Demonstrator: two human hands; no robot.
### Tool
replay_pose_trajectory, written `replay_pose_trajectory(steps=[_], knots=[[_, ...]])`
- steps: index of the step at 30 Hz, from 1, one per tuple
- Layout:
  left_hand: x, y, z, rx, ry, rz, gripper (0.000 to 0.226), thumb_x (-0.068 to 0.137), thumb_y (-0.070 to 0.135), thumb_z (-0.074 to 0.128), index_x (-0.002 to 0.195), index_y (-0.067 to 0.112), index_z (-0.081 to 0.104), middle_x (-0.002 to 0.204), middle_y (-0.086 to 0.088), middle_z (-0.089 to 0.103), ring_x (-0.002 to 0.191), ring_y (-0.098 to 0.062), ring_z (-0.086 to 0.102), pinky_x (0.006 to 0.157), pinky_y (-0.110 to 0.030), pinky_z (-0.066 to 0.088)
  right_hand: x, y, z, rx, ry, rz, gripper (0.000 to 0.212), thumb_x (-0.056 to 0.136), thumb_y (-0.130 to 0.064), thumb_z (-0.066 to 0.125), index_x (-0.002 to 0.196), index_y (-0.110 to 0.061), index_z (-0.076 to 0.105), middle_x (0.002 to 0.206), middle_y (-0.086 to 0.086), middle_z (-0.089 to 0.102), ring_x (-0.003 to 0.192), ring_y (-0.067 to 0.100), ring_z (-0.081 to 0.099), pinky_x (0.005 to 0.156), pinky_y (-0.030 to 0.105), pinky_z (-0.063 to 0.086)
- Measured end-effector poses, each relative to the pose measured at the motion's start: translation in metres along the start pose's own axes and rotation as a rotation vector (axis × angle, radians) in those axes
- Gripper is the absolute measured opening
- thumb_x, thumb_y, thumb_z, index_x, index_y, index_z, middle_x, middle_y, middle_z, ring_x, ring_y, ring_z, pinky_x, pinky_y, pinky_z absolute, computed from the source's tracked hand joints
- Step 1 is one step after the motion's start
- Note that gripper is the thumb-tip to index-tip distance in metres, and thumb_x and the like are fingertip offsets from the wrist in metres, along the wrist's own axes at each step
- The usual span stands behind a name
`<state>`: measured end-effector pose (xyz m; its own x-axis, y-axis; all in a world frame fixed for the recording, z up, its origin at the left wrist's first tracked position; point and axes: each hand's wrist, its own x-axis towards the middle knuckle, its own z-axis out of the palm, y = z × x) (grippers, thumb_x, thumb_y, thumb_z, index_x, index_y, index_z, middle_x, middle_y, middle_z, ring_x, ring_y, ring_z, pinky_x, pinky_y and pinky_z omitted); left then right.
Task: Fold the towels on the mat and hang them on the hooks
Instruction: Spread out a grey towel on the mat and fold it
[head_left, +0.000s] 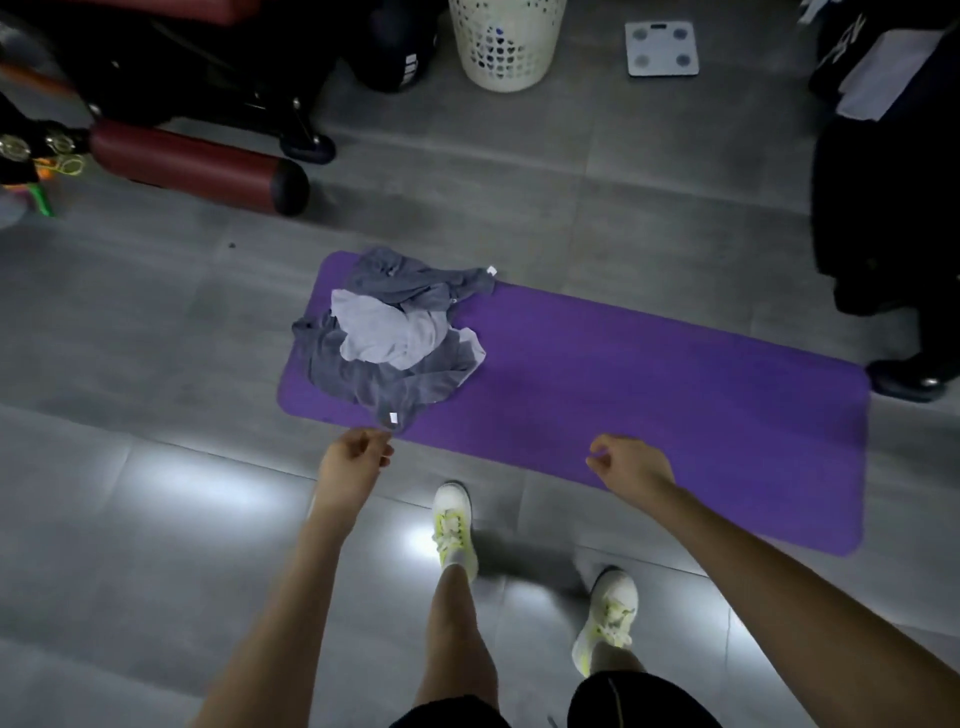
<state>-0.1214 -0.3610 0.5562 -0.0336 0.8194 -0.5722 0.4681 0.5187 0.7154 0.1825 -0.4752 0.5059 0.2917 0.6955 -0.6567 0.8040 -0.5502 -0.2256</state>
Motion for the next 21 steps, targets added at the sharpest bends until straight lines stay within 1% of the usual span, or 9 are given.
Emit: replay_pose_trajectory(steps=[3, 6, 9, 10, 12, 15, 17, 19, 21], knots=[[0.054, -0.015, -0.017, 0.121, -0.091, -0.006, 0.012, 0.092, 0.009, 0.052, 0.087, 0.006, 0.062, 0.071, -0.002, 0.062, 0.066, -0.018, 0.057, 0.061, -0.022, 0.042, 0.035, -0.041, 0.014, 0.010, -0.008, 0.012, 0.030, 0.094, -0.037, 0.049, 0.119, -0.021, 0.055, 0.122, 0.004, 0.061, 0.112, 0.025, 0.056, 0.087, 0.030, 0.044], [0.119, -0.033, -0.024, 0.233, -0.113, -0.004, 0.013, 0.090, 0.004, 0.051, 0.087, 0.008, 0.062, 0.072, -0.003, 0.063, 0.075, -0.025, 0.058, 0.065, -0.027, 0.043, 0.080, -0.072, 0.032, 0.026, 0.000, -0.004, 0.031, 0.095, -0.035, 0.049, 0.121, -0.020, 0.055, 0.123, 0.002, 0.060, 0.112, 0.024, 0.056, 0.086, 0.029, 0.044], [0.180, -0.058, -0.016, 0.348, -0.067, 0.034, 0.013, 0.089, 0.007, 0.053, 0.094, 0.005, 0.066, 0.087, -0.014, 0.068, 0.087, -0.030, 0.063, 0.077, -0.032, 0.044, 0.129, -0.092, 0.055, 0.048, -0.006, -0.032, 0.031, 0.096, -0.035, 0.048, 0.121, -0.019, 0.055, 0.118, 0.001, 0.062, 0.107, 0.022, 0.058, 0.084, 0.029, 0.045], [0.196, -0.064, -0.012, 0.402, -0.045, 0.057, 0.014, 0.090, 0.010, 0.053, 0.095, 0.006, 0.066, 0.090, -0.014, 0.067, 0.088, -0.030, 0.062, 0.075, -0.030, 0.042, 0.147, -0.098, 0.063, 0.063, -0.001, -0.037, 0.030, 0.096, -0.034, 0.048, 0.120, -0.019, 0.055, 0.117, 0.001, 0.063, 0.105, 0.022, 0.058, 0.083, 0.029, 0.046], [0.227, -0.079, 0.003, 0.477, -0.002, 0.114, 0.015, 0.090, 0.010, 0.052, 0.094, 0.007, 0.066, 0.090, -0.011, 0.065, 0.086, -0.029, 0.059, 0.069, -0.025, 0.036, 0.186, -0.106, 0.080, 0.096, 0.028, -0.055, 0.029, 0.095, -0.033, 0.049, 0.119, -0.019, 0.056, 0.114, 0.001, 0.064, 0.102, 0.022, 0.060, 0.082, 0.029, 0.046], [0.279, -0.108, 0.030, 0.464, 0.067, 0.180, 0.013, 0.087, 0.005, 0.052, 0.082, 0.009, 0.064, 0.079, -0.003, 0.058, 0.077, -0.026, 0.057, 0.064, -0.023, 0.033, 0.249, -0.113, 0.108, 0.132, 0.068, -0.094, 0.029, 0.094, -0.031, 0.051, 0.119, -0.017, 0.058, 0.113, 0.002, 0.065, 0.102, 0.021, 0.061, 0.081, 0.028, 0.046], [0.321, -0.131, 0.052, 0.428, 0.099, 0.236, 0.013, 0.087, 0.009, 0.054, 0.079, 0.015, 0.062, 0.075, 0.000, 0.055, 0.072, -0.023, 0.056, 0.061, -0.024, 0.036, 0.297, -0.115, 0.129, 0.139, 0.102, -0.117, 0.029, 0.094, -0.031, 0.051, 0.119, -0.017, 0.058, 0.113, 0.001, 0.065, 0.101, 0.019, 0.061, 0.079, 0.027, 0.046], [0.365, -0.149, 0.076, 0.415, 0.123, 0.329, 0.009, 0.087, 0.013, 0.057, 0.083, 0.014, 0.065, 0.080, 0.000, 0.058, 0.077, -0.024, 0.059, 0.067, -0.028, 0.043, 0.346, -0.115, 0.148, 0.168, 0.141, -0.134, 0.029, 0.094, -0.032, 0.052, 0.118, -0.017, 0.059, 0.112, 0.001, 0.066, 0.100, 0.019, 0.061, 0.077, 0.027, 0.045], [0.414, -0.161, 0.102, 0.404, 0.139, 0.436, 0.009, 0.088, 0.016, 0.060, 0.089, 0.011, 0.067, 0.091, -0.002, 0.065, 0.086, -0.024, 0.060, 0.079, -0.036, 0.048, 0.395, -0.115, 0.166, 0.200, 0.186, -0.148, 0.029, 0.093, -0.031, 0.054, 0.118, -0.017, 0.059, 0.110, 0.002, 0.066, 0.099, 0.020, 0.062, 0.076, 0.026, 0.044]])
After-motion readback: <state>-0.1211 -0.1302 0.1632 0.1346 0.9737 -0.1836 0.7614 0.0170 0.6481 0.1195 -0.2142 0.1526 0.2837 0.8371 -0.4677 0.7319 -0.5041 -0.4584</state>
